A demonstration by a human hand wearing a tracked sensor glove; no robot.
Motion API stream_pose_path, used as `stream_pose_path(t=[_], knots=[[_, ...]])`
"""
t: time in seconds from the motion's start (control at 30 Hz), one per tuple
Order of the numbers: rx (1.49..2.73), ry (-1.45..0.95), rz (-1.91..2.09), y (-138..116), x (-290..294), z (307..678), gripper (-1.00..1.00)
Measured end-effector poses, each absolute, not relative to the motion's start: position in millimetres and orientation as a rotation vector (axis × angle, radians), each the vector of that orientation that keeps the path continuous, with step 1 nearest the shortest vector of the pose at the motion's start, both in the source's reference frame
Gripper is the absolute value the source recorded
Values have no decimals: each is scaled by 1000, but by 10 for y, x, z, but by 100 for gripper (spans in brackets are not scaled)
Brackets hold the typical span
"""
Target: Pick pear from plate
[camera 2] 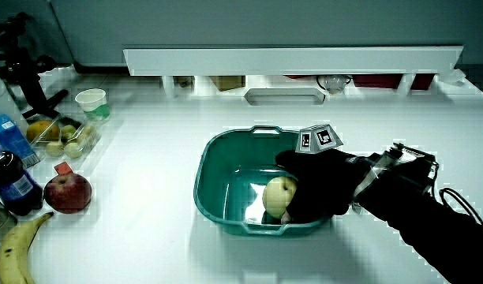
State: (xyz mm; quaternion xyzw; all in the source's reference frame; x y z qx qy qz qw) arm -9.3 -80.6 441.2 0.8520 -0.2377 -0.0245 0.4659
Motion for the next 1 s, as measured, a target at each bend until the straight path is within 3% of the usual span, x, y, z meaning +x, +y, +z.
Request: stream_pose_path(t=[0.53,0.87,1.0], knots=[[2091,-620,-3,-821,-105,4420,63],[2173,-673,-24,-786,-129,4349,100],[2205,-680,-35,-778,-130,4336,100]])
